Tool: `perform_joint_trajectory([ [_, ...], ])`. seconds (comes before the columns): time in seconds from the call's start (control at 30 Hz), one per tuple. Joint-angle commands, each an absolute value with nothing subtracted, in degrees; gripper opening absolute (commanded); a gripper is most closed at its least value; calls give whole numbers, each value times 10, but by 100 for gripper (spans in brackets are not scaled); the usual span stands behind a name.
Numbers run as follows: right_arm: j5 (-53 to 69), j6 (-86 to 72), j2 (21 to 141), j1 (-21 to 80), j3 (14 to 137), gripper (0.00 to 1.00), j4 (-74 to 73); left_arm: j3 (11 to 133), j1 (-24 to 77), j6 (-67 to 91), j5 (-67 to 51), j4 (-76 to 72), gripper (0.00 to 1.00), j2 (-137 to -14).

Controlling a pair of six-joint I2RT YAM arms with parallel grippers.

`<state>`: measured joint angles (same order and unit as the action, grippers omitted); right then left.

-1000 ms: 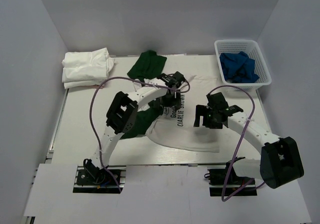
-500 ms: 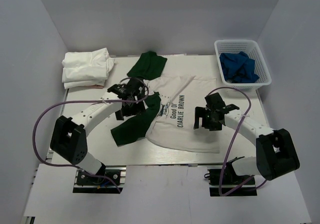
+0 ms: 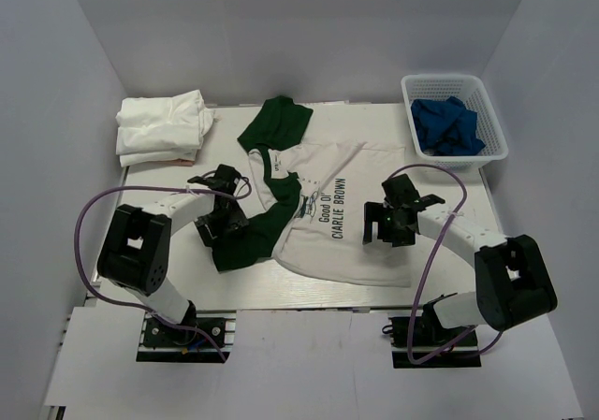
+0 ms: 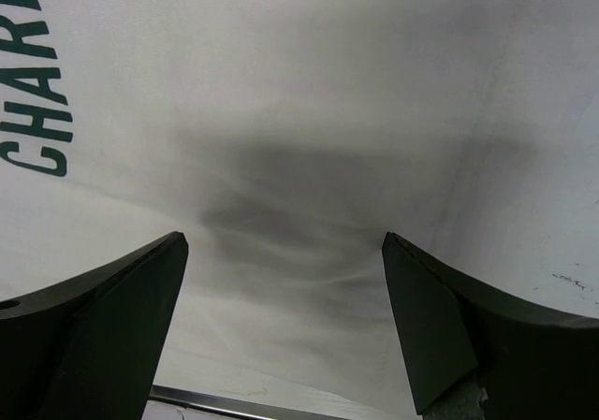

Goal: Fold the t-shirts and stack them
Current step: Flatten out the tshirt

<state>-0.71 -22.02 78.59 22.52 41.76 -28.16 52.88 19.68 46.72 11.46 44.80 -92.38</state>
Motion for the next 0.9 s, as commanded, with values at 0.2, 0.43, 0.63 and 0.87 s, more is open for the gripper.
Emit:
perform_joint_trajectory([
  [0.2, -11, -224, 806, 221, 416, 90, -258, 477, 188, 484, 81, 450, 0, -899],
  [0.43, -8, -231, 855, 217, 399, 90, -235, 493, 188, 664, 158, 753, 0, -667],
  [0.63, -6, -239, 880, 211, 404, 90, -236, 456, 200, 722, 40, 802, 0, -518],
  [0.87, -33, -246, 889, 195, 421, 90, -262, 435, 200, 699, -85, 809, 0, -483],
])
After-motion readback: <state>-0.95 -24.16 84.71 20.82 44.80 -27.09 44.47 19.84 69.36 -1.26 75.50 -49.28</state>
